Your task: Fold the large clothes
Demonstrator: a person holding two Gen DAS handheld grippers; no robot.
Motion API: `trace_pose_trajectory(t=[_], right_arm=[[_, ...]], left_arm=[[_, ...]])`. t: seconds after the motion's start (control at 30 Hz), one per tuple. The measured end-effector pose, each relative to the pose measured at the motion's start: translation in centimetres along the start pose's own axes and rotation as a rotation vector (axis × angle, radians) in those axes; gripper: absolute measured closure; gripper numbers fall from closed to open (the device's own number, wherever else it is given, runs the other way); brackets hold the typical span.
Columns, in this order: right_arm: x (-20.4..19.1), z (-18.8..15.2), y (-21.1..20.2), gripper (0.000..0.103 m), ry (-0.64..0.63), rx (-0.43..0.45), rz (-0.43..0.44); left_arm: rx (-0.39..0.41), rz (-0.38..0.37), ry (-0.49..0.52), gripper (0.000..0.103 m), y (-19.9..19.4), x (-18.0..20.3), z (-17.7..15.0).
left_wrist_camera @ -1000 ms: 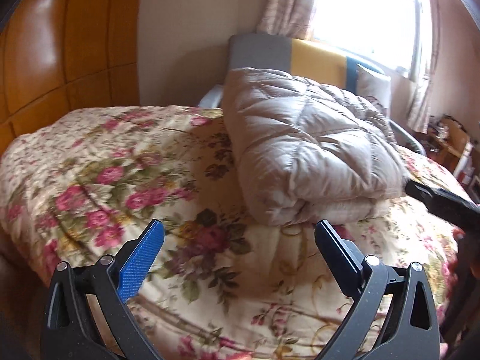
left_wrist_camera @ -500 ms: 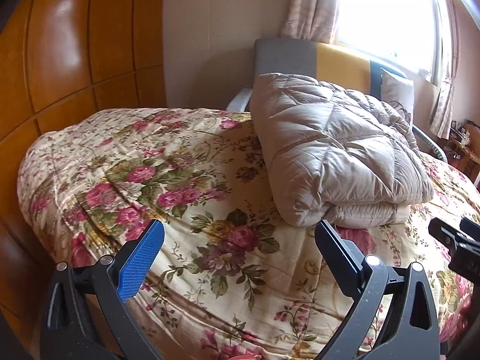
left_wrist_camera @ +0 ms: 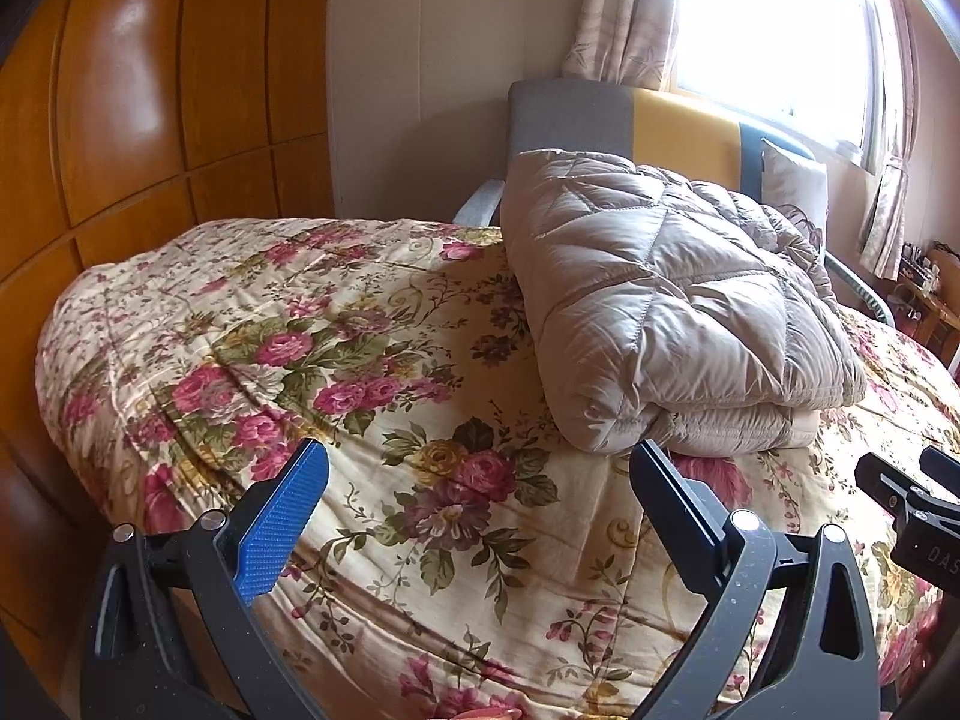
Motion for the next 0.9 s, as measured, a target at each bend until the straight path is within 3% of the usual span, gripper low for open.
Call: trace_pose_trajectory(t=[0.9], right_arm=[[-0.01,-0.09,0.23,0.002,-0.002,-0.010,0.011]], left_arm=[[-0.010,0.000,0.001,0.004,0.41,-0.04,-0.62]])
Point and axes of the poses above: each gripper's, at about its wrist camera, not at the fingertips, and y roughly the way its jaws point, x to its right, z to its top, the point moved 7 cm from there along y, roughly the way its jaws point, and after that the axes turned 6 degrees about -y, right-handed, at the moved point
